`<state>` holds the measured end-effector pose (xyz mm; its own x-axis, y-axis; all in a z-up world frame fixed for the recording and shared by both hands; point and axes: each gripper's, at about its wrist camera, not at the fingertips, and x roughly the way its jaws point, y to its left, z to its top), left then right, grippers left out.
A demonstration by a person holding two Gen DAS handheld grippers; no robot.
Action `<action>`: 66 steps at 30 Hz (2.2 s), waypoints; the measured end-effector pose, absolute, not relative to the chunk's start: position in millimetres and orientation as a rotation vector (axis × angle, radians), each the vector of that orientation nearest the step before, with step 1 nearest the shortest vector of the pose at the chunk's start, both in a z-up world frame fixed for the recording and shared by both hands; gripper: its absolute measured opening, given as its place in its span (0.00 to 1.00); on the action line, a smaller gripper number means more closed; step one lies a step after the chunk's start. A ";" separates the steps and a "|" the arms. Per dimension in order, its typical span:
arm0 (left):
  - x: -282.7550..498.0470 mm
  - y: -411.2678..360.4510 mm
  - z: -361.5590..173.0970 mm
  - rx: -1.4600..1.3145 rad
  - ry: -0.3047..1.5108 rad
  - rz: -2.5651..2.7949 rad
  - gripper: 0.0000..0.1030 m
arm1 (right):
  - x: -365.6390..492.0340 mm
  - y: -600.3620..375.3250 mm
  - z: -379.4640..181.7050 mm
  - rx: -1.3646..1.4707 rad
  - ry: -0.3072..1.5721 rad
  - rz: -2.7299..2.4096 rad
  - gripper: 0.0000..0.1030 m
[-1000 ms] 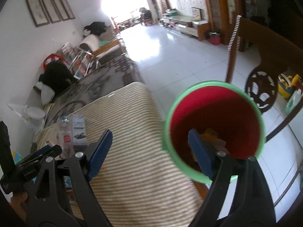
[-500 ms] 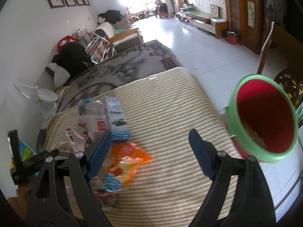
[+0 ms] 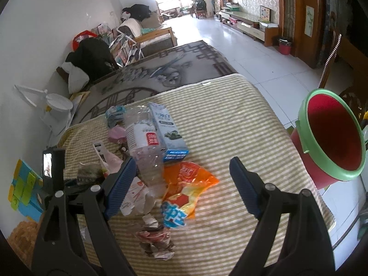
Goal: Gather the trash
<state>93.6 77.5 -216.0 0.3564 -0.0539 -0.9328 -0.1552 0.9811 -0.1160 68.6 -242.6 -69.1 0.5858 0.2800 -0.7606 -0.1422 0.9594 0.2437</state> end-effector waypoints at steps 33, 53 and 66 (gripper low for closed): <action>18.5 154.2 -167.6 -0.386 1.035 0.203 0.40 | 84.1 -37.7 -152.8 -0.329 1.176 0.691 0.58; 41.6 78.7 -122.6 -0.308 0.963 0.038 0.41 | 76.6 -145.3 -52.2 -0.007 0.903 0.563 0.57; 45.2 28.1 -109.6 -0.258 0.950 0.052 0.41 | 75.1 -195.1 -45.6 0.005 0.862 0.568 0.57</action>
